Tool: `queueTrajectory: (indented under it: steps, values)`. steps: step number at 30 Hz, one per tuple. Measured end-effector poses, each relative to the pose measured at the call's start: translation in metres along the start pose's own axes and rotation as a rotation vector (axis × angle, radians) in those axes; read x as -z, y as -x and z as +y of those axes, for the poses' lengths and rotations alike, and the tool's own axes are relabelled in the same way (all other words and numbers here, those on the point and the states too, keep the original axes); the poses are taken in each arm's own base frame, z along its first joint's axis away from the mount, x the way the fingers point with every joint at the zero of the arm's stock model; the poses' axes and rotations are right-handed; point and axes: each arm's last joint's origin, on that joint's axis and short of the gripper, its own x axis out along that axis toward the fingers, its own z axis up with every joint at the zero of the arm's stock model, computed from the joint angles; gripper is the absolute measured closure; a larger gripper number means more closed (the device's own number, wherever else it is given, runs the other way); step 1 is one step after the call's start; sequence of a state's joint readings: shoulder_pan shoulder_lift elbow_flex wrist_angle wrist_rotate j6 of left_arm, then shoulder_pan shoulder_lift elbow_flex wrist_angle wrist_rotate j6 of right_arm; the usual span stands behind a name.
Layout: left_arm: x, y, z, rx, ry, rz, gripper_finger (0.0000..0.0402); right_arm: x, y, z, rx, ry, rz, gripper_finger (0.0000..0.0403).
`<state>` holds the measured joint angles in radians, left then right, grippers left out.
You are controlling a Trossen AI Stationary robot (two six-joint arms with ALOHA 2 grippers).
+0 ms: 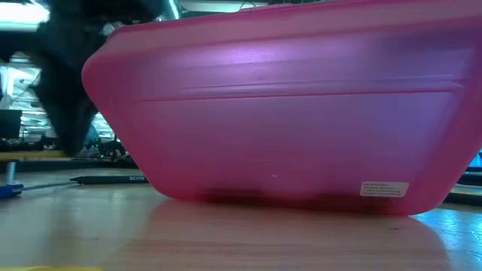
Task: Pick & place school supplies into a supply box
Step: Put the yellow pencil into the red supply box
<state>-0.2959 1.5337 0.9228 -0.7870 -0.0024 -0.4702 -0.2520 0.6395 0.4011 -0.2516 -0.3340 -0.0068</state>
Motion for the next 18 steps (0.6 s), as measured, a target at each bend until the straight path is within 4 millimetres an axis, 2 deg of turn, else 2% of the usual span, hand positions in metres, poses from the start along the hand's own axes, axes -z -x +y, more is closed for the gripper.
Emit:
queueTrajectory:
  steps: [4,9,14,18]
  values:
    - [-0.026,0.025,0.000,0.009,-0.022,-0.118,0.0395,0.000,0.000,0.000,0.000,0.004,0.000,0.0266]
    - [-0.066,0.066,0.011,0.030,0.004,-0.320,0.0395,0.000,0.000,0.000,0.000,0.004,0.000,0.0266]
    - [-0.105,0.098,0.023,0.243,0.047,-0.606,0.0397,0.000,0.000,0.000,0.000,0.005,0.001,0.0266]
    - [-0.121,0.114,0.028,0.401,0.013,-0.783,0.0400,0.000,0.000,0.000,0.000,0.028,0.004,0.0266]
